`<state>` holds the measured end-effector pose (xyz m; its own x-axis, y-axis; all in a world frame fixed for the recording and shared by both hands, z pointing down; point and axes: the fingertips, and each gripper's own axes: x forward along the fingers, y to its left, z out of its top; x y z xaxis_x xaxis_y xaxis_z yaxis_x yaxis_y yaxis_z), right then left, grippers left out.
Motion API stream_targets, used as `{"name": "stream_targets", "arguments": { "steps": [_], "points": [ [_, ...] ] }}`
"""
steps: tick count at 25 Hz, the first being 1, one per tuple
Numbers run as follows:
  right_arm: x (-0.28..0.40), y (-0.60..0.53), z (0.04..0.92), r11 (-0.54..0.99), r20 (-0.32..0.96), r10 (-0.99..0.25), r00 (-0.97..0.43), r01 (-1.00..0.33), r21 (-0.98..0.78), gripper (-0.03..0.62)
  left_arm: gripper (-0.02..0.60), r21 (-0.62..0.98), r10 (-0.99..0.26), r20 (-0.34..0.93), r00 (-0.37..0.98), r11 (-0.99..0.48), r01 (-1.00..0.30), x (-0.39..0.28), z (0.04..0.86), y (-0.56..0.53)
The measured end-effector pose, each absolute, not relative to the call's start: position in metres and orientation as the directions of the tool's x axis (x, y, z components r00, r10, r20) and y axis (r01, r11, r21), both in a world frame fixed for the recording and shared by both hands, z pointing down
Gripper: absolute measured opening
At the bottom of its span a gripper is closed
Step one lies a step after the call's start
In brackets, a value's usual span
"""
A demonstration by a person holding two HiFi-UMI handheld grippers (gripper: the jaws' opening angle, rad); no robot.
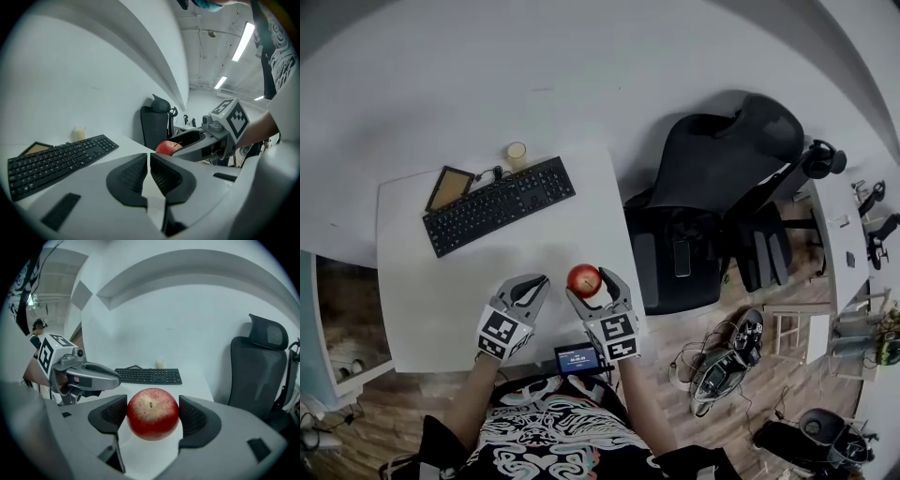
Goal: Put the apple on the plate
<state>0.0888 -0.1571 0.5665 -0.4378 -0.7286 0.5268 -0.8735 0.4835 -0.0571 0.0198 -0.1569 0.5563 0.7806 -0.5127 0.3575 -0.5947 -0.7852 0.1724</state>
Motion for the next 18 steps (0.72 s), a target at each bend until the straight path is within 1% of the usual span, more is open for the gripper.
{"name": "stream_targets", "arguments": {
  "steps": [6,18],
  "points": [
    [0.061,-0.146,0.562,0.553,0.517,-0.696,-0.499,-0.831,-0.058,0.339,0.015,0.157,-0.574,0.352,0.739,-0.742,-0.651,-0.005,0.550,-0.144],
    [-0.002,-0.122,0.561,0.701,0.513,-0.588,-0.625,-0.710,-0.062,0.339,0.015,0.139,-0.719,0.340,0.606,-0.599,-0.789,-0.069,0.537,-0.117]
  ]
}}
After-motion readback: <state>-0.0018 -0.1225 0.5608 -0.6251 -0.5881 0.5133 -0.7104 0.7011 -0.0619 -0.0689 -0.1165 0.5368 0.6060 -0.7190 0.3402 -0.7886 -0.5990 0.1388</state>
